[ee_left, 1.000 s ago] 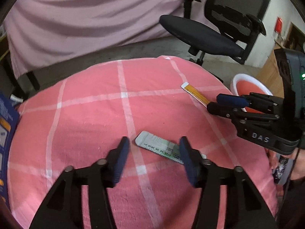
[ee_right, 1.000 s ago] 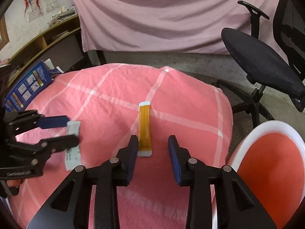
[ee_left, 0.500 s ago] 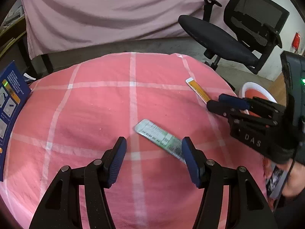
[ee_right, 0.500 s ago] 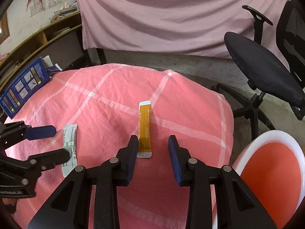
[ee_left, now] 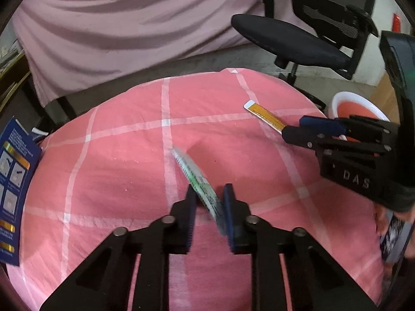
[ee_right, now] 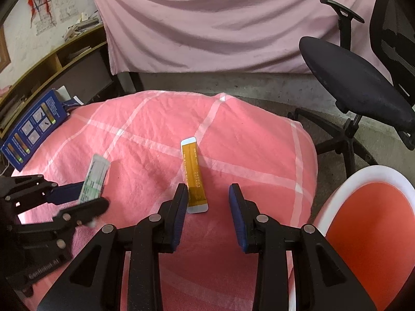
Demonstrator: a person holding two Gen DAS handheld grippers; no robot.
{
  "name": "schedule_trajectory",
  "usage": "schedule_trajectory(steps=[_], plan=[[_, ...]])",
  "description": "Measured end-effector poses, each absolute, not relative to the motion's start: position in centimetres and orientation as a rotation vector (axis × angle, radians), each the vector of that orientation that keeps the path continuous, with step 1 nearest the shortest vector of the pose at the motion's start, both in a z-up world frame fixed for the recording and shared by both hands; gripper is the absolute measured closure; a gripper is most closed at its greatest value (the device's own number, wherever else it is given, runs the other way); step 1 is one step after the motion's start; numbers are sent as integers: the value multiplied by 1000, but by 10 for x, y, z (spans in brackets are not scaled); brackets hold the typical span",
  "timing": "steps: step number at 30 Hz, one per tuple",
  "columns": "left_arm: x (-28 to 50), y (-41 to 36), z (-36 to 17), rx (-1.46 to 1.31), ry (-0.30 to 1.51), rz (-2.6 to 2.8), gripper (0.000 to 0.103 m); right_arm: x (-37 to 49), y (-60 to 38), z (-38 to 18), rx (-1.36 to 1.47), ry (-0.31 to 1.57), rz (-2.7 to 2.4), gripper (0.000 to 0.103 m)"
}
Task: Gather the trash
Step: 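Grasp the white-green packet with the left tool while the right tool grasps the orange strip, then lift the packet and orange strip and carry both tools over the bucket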
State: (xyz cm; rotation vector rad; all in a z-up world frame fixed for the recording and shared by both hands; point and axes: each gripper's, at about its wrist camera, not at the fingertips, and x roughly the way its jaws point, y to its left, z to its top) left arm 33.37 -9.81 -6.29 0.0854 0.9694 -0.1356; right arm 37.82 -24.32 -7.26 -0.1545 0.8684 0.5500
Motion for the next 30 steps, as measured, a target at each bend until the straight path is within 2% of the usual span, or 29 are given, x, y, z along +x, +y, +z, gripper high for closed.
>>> schedule_trajectory(steps=[6,10,17,21,30], plan=[[322,-83,-62,43,951,-221,97,378,-228,-75,-240,867,560,72],[318,-79,-59,-3,945,-228,100,377,-223,-77,-260,877,585,88],[303,-80,-45,-14,885,-196,101,364,-230,-72,-246,833,566,90],[296,-76,-33,-35,804,-171,101,345,-237,-61,-233,743,551,90],[272,-94,18,-58,505,-177,101,293,-278,-9,-62,383,513,90]])
